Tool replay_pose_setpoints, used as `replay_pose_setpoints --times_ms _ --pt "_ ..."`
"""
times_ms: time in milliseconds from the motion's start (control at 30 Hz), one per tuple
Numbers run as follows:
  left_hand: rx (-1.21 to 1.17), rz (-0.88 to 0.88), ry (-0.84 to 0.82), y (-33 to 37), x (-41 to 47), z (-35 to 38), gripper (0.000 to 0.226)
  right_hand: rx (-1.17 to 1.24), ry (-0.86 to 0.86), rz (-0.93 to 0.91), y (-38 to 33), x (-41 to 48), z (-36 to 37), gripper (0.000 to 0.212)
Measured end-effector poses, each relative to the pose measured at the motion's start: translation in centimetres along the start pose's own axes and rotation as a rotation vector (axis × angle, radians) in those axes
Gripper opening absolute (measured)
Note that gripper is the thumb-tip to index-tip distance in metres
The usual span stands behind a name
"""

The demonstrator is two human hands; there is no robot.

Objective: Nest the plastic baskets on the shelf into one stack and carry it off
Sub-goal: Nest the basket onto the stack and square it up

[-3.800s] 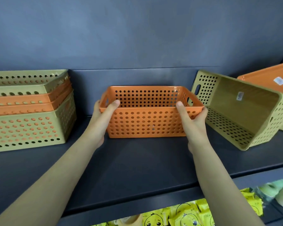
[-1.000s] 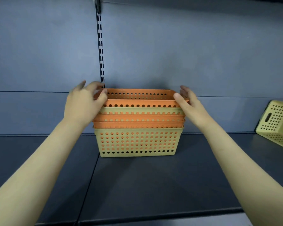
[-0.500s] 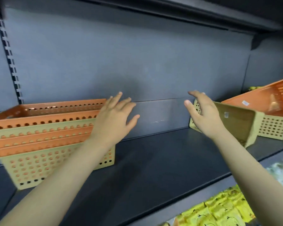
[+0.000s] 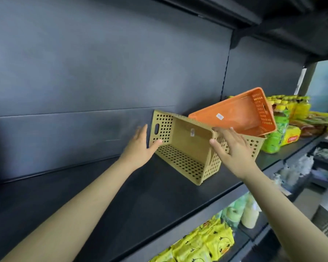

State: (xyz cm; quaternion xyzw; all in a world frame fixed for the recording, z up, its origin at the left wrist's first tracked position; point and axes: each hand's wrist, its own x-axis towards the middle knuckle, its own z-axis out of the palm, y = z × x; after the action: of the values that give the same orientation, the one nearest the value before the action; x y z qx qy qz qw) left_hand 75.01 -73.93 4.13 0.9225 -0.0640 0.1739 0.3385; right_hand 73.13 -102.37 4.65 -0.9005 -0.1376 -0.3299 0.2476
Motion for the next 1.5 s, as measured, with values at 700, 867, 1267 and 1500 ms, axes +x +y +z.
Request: replay_pose_setpoints --times_ms 700,867,1267,1500 --pt "-0.479 -0.35 0.161 -3.2 3.7 3.9 0.073 0.707 -0.025 -0.047 4.7 2.9 2.0 0.031" --pt "-0.468 -0.293 0.349 -5.0 1.5 0.6 0.043 0.955 -0.188 0.078 1.8 3.2 3.3 0.042" --pt "-0.452 -0.423 0.558 -7.6 -3.5 -5.9 0.054 1.384 -0.303 0.5 -4.6 3.6 9.7 0.05" --pt "-0.539 -0.341 0.291 -5.9 -4.8 -7.5 0.109 1.363 -0.321 0.45 -2.7 3.8 11.4 0.085"
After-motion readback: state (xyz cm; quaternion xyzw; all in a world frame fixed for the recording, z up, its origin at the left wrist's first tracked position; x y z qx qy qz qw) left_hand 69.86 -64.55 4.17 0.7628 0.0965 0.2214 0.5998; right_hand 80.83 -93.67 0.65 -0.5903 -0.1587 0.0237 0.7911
